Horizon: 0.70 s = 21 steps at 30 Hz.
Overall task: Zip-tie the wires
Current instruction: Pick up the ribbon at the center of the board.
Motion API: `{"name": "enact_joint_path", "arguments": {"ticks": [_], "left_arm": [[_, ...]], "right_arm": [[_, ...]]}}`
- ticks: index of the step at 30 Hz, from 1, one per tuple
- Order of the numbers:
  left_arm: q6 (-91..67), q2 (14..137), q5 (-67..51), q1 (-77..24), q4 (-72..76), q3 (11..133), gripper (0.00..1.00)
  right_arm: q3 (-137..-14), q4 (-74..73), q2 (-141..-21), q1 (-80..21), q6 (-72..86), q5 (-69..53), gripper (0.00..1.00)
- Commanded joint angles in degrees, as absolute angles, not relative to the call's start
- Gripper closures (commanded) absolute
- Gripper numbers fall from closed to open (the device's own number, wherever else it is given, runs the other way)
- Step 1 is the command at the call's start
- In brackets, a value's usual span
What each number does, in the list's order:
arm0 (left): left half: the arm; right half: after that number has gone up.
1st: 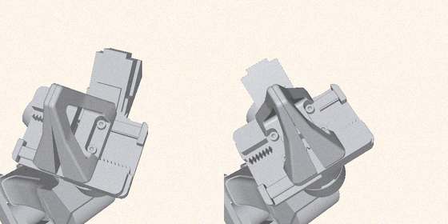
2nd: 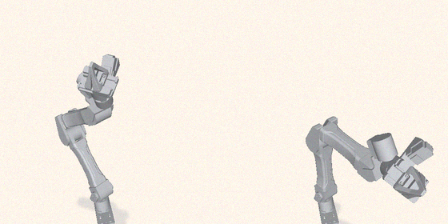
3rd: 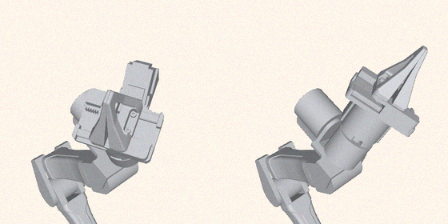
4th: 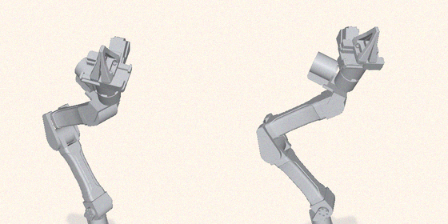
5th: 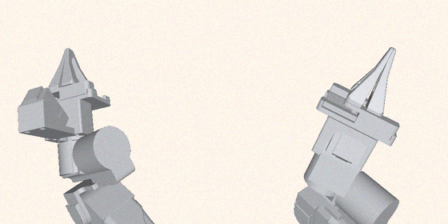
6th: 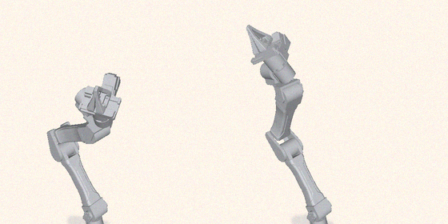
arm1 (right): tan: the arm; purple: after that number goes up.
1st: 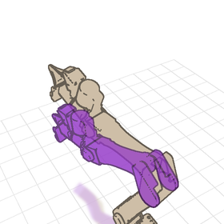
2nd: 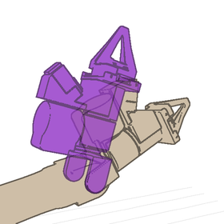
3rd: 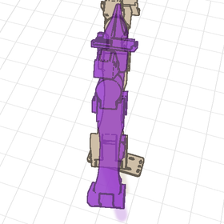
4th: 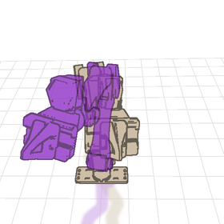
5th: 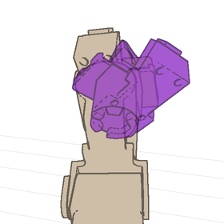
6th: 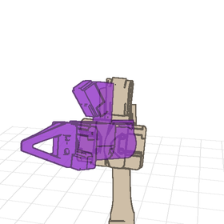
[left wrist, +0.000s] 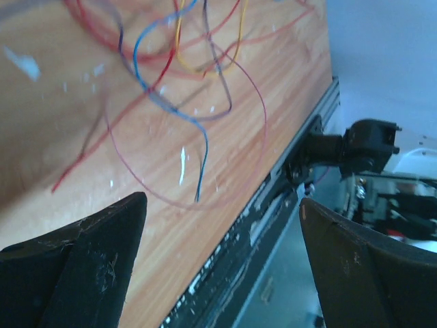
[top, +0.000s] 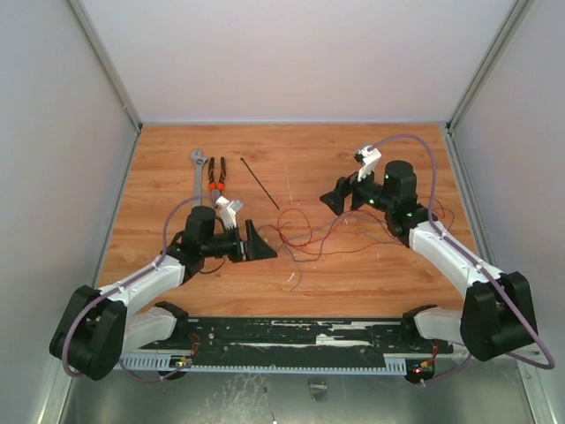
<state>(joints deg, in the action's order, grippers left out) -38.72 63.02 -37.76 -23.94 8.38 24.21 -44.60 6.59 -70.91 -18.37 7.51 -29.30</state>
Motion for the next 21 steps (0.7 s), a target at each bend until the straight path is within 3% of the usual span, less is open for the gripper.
{"name": "enact_joint_path", "arguments": {"ticks": [1,9,15,21], "left_arm": [[-44.6,63.0,-44.0,-23.5,14.5,19.6,0.02],[-41.1,61.5,-39.6,-21.9,8.8,24.1,0.02],[-32.6,52.5,-24.3,-17.5,-6.6,34.3,0.02],[-32.5,44.4,-11.7,-16.3,-6.8,38.0,0.02]], "right_arm": [[-47.4,7.0,-73.2,-21.3,4.3,-32.1,0.10],[-49.1,5.6,-76.3,-25.8,2.6,-26.0,0.09],[-55.4,5.2,-80.7,-26.9,6.1,-19.8,0.12],[-65.4,0.9,-91.7,-31.4,6.8,-8.5,0.15]]}}
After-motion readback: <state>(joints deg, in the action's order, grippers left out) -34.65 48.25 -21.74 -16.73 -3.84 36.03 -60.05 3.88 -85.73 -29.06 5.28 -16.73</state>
